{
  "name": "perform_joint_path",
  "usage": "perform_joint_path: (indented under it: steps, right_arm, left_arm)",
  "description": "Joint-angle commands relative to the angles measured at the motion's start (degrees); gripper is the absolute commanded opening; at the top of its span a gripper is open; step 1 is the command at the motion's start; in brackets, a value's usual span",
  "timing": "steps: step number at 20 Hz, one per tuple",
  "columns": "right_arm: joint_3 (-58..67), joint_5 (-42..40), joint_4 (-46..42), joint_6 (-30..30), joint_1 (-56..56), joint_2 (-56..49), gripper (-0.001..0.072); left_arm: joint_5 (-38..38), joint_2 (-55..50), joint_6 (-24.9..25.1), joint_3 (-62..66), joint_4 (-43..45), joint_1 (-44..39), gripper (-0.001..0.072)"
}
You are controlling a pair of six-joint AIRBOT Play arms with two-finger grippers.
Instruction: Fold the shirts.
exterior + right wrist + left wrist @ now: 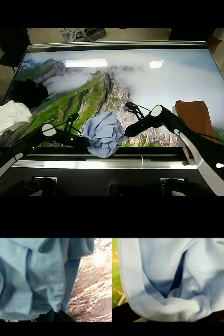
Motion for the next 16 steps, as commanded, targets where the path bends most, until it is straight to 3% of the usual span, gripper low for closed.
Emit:
perform_joint_path:
  steps: [1, 4, 7, 11, 14, 16]
  right_arm:
    - [6.3, 0.6, -14.2, 0.2, 0.4, 3.6, 0.0044]
    - [18.8, -1.3, -34.1, 4.6, 0.4, 11.9, 0.0044]
    - [31.4, -5.2, -48.2, 9.1, 0.4, 20.4, 0.0044]
    - [39.5, -10.6, -47.4, 10.3, 0.5, 31.3, 0.0044]
    - [40.3, -16.0, -38.8, 10.6, 0.5, 39.2, 0.0044]
    - [40.3, -19.5, -36.0, 10.7, 0.5, 43.1, 0.0044]
  left_arm:
    - [-4.1, 1.2, 0.2, 8.7, 10.7, 3.0, 0.0038]
    - [-9.0, 4.1, 0.2, 25.2, 19.0, 8.9, 0.0038]
    - [-9.1, 6.8, 0.0, 46.1, 19.7, 14.7, 0.0038]
    - [-9.1, 8.9, -0.3, 70.0, 18.4, 16.9, 0.0039]
    - [-7.3, 9.7, -0.4, 81.7, 7.3, 16.9, 0.0038]
    - [-2.1, 11.3, -0.4, 83.6, 2.9, 16.9, 0.0038]
